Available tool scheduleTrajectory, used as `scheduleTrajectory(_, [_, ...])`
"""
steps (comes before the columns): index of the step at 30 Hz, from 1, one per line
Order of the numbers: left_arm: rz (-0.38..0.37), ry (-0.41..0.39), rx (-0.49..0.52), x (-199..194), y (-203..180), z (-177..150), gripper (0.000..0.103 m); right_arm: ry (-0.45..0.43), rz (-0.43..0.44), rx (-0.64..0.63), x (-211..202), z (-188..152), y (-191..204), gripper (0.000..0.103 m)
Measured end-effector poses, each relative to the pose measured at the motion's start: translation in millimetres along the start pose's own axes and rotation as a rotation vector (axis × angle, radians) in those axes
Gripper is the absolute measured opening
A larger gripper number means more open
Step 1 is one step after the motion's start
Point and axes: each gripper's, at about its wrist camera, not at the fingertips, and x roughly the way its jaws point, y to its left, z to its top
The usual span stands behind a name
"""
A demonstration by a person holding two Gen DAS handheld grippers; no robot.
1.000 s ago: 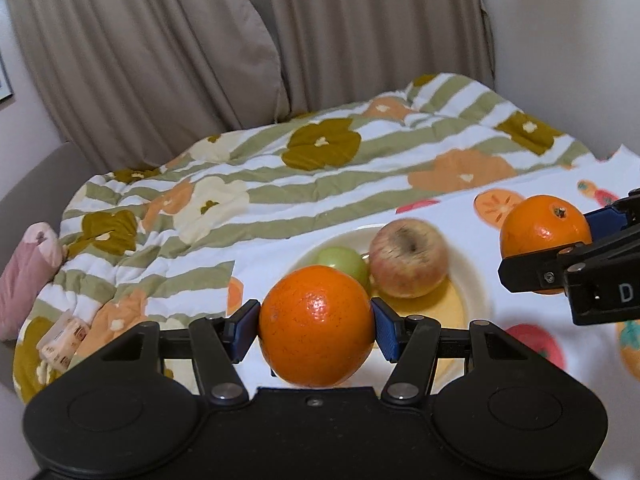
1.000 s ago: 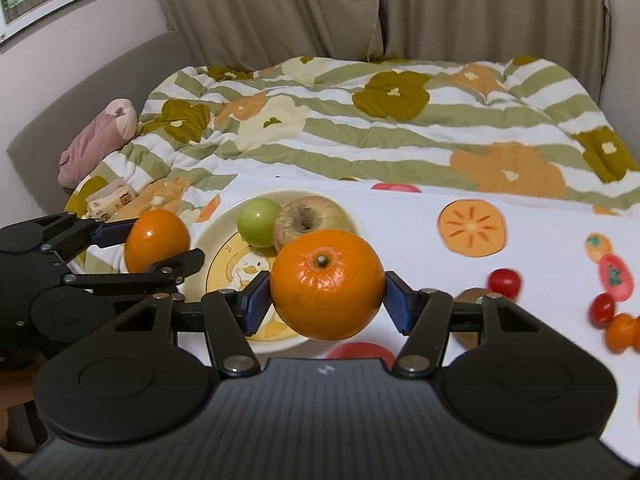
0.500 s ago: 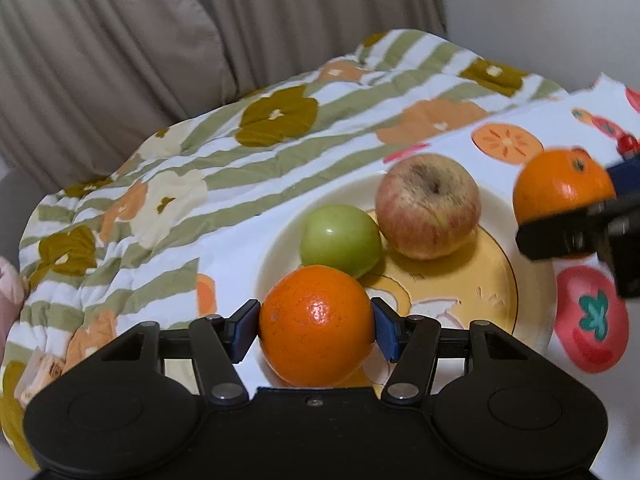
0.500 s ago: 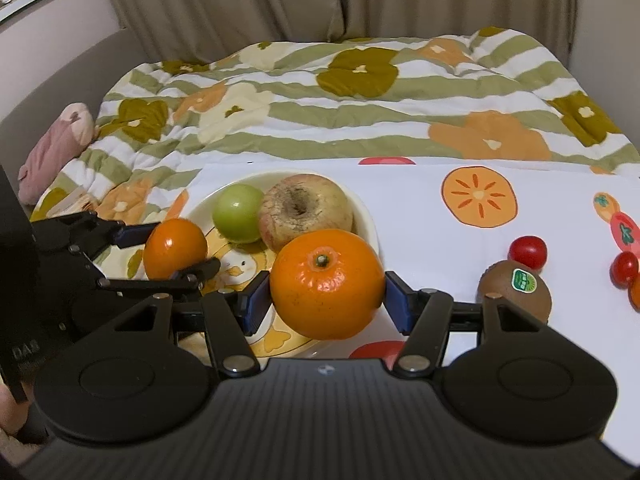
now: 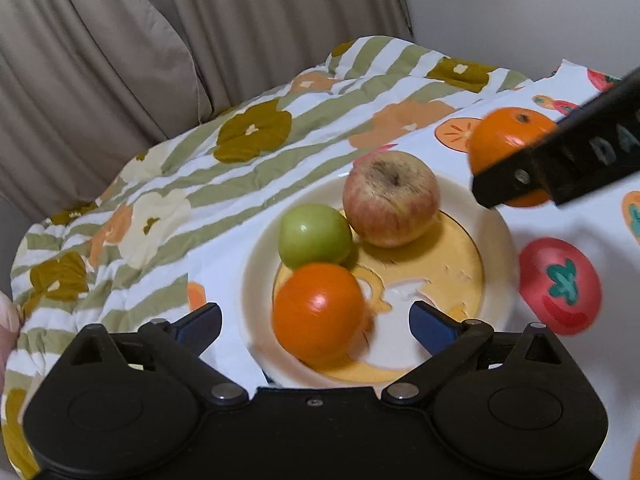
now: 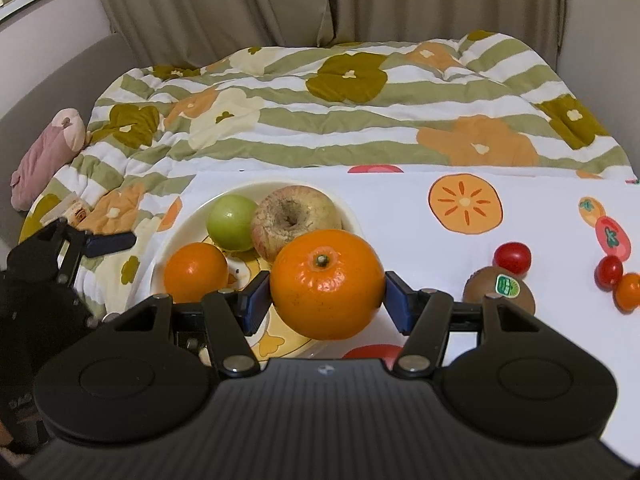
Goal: Organize fruits
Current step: 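Release the orange with the left tool while the right tool releases the tangerine into the bowl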
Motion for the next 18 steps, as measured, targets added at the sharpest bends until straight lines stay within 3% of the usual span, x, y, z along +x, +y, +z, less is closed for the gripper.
scheduleTrajectory(18, [-0.011, 0.019, -0.136, -24.9, 2.9, -20.4, 0.102, 0.148, 0.115, -0.112, 56.0, -9.4, 40.0, 0.075])
